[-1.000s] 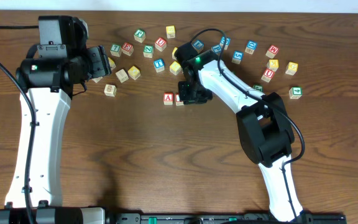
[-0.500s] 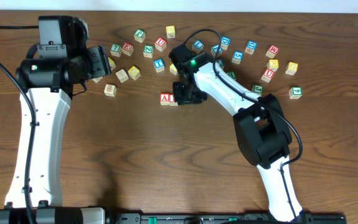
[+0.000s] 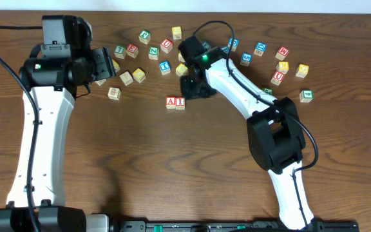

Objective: Spell out AI2

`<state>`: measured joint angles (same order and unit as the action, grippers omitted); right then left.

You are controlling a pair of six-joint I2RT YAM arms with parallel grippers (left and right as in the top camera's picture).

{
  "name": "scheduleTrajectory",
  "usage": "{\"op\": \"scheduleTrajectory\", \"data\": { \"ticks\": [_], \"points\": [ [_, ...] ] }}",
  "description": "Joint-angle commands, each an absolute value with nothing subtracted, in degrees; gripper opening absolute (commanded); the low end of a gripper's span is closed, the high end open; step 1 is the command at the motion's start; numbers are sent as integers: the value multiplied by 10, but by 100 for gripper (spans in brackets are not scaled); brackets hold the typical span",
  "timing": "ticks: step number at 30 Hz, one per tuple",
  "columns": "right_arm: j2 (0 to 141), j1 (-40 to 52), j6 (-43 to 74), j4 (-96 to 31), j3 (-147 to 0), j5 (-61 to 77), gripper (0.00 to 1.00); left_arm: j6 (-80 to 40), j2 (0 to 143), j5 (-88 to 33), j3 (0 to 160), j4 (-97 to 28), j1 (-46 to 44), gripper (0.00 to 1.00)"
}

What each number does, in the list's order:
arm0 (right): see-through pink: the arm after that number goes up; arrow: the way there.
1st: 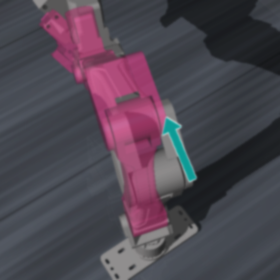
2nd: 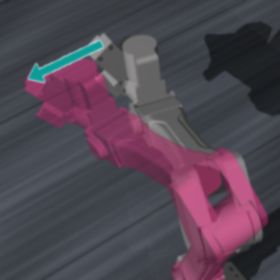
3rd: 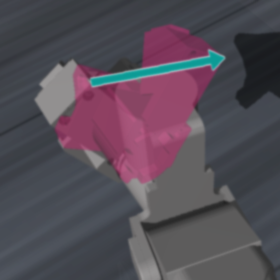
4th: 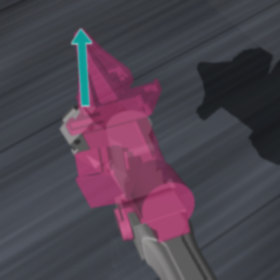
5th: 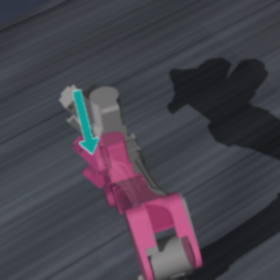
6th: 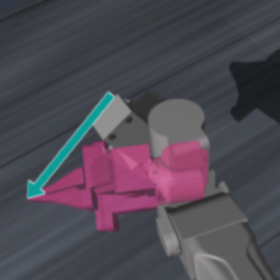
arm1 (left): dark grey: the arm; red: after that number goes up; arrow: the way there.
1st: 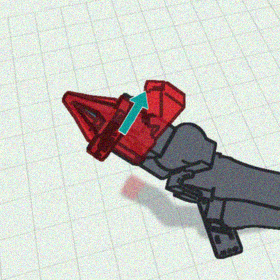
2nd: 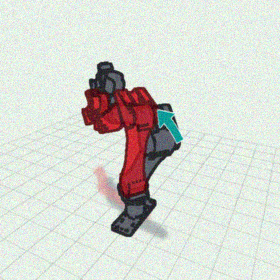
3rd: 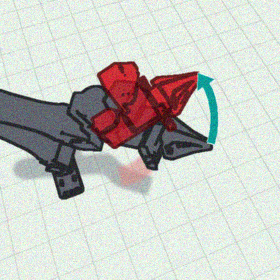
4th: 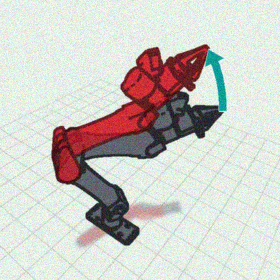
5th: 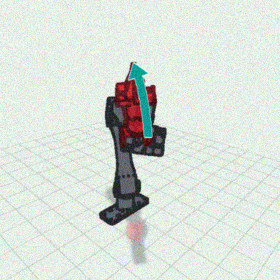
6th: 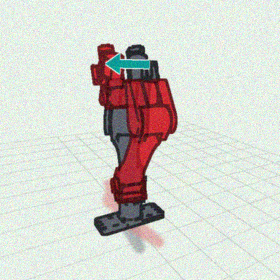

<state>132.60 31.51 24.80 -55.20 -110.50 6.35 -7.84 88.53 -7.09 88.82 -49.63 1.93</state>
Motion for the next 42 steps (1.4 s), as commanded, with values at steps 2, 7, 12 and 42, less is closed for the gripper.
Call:
{"op": "scheduleTrajectory", "data": {
  "ticks": [2, 7, 12, 42],
  "points": [
    [1306, 346, 235, -475, -1115, 122, 28, -75, 887, -32, 893, -494, 52, 67],
    [1306, 380, 235, -419, -1115, 121, 24, -75, 887, -32, 893, -494, 98, 67],
    [1313, 411, 253, -409, -1114, 78, 19, -75, 887, -32, 893, -496, 124, 68],
    [1366, 422, 317, -384, -1113, -9, 21, -76, 887, -35, 893, -522, 124, 67]
  ]
}}
